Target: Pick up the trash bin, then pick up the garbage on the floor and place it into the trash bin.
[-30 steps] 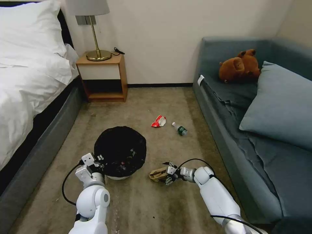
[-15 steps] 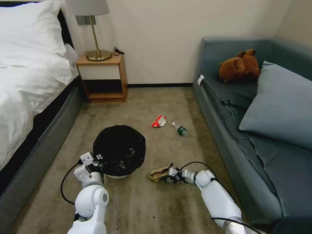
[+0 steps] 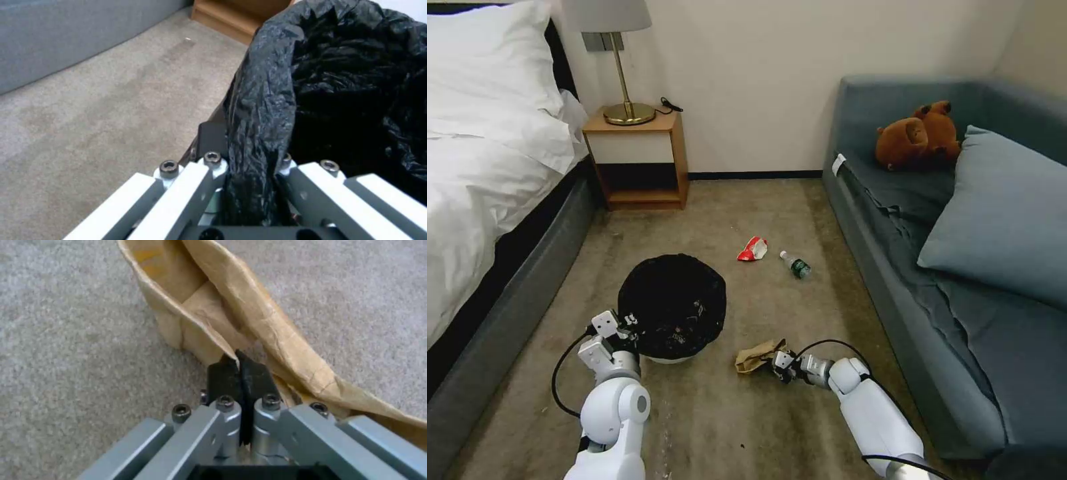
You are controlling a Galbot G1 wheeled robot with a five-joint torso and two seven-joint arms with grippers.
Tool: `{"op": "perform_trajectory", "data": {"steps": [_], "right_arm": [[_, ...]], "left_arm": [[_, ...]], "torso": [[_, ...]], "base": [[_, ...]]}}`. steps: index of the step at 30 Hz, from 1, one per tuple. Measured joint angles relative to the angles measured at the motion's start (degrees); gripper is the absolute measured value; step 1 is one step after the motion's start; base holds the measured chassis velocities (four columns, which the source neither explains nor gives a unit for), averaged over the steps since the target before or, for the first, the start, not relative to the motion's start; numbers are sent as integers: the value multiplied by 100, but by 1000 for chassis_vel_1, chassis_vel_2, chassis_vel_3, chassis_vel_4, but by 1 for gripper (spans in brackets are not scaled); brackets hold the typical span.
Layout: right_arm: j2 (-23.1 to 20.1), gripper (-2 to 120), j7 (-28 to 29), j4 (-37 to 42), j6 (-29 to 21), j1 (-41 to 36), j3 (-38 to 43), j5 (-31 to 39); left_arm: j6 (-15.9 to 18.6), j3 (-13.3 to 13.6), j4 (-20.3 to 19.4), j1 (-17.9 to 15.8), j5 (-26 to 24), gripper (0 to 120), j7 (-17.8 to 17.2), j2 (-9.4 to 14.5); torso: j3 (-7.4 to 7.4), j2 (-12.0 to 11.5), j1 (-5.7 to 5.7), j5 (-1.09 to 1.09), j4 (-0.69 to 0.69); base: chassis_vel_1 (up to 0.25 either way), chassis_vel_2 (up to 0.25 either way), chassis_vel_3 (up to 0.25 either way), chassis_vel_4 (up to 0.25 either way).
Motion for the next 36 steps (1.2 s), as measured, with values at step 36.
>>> {"op": "perform_trajectory", "data": {"steps": [36], "right_arm": [[46,0,2904,4697,-630,-1243,-1326,5102]], "left_arm": [[-134,-11,469,-224,-281,4,-45,171]], "torso": [[0,0,0,-1,0]], "base": [[0,0,0,0]]}}
